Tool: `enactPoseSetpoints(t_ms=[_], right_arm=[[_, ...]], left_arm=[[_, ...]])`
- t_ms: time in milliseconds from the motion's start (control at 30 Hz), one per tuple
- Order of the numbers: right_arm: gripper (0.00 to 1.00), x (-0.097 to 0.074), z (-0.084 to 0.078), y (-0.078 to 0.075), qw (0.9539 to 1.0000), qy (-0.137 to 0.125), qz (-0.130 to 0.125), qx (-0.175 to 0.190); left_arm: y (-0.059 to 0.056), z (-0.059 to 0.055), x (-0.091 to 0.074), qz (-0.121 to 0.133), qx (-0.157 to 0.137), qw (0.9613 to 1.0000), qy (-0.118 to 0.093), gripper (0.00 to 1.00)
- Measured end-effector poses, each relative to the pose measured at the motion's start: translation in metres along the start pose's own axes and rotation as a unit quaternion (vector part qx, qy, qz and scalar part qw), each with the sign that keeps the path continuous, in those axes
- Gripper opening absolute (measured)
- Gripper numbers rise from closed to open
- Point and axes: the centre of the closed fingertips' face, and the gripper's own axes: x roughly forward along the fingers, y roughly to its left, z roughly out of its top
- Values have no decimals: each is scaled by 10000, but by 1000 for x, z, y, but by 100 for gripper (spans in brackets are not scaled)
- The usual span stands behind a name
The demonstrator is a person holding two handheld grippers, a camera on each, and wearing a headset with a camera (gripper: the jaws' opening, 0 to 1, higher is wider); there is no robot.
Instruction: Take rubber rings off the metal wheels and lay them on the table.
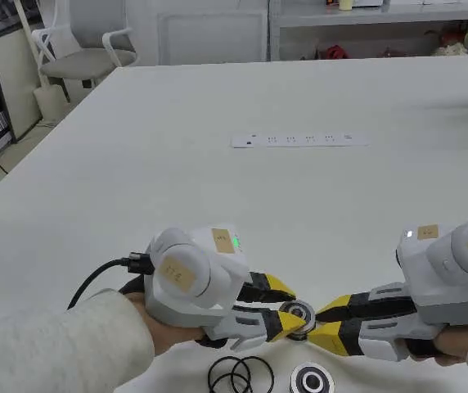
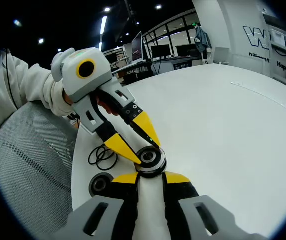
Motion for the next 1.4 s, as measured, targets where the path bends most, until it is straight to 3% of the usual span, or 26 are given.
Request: enactPoseSetpoints(t_ms=[133,333,867,1400], right_arm=[[14,1,0,-1,10000,-1,-6,0],[11,1,-1,-3,9998,40,-63,-174],[1,-1,0,-6,9996,16,-179,-200],[0,-5,1,-10,9974,-171,-177,676]], left_arm=[[-3,0,0,-60,-38,10000,-17,13],[-2,0,0,-56,-51,10000,-35,13],[-3,0,0,-43,-128,9999,-93,13],[-3,0,0,-19,-72,9999,-135,13]])
